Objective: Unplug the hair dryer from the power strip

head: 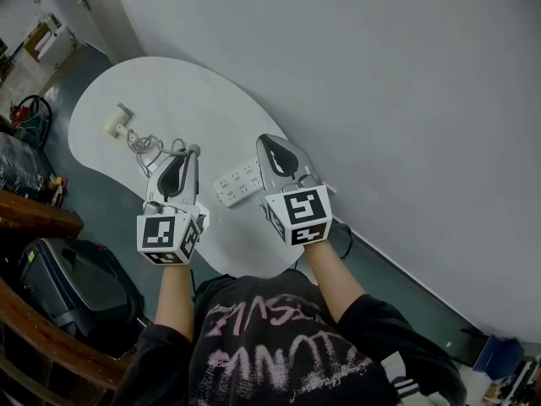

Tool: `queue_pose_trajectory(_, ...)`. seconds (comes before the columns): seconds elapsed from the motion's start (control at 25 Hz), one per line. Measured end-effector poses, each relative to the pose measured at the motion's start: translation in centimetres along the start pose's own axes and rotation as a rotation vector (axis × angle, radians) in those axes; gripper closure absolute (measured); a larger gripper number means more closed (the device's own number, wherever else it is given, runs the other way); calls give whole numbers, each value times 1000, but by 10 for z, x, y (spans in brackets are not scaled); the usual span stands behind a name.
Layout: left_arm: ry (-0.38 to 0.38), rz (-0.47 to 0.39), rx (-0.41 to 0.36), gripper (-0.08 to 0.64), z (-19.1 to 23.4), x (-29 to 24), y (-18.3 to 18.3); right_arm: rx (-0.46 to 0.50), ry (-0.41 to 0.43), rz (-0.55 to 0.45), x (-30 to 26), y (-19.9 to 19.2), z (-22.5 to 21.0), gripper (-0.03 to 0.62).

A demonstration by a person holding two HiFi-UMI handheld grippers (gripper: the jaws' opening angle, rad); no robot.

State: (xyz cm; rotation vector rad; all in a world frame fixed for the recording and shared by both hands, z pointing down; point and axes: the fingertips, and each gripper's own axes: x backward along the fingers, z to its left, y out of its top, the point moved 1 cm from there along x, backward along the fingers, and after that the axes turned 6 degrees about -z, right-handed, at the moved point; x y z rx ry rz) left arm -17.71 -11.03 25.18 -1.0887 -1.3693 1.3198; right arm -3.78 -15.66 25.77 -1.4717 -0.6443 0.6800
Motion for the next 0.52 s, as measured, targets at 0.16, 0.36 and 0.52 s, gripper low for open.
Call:
queue_pose_trajectory(0.16,4,-7,2,503,-2,2,2,1,1,2,2,1,0,583)
queue_pose_trajectory(0.36,13,-13,13,503,-2,2,2,3,17,2,1,0,4,583)
queue_pose_trajectory(0.52,11,-6,16,503,-4,1,-2,8,35,3,0,-1,9,583)
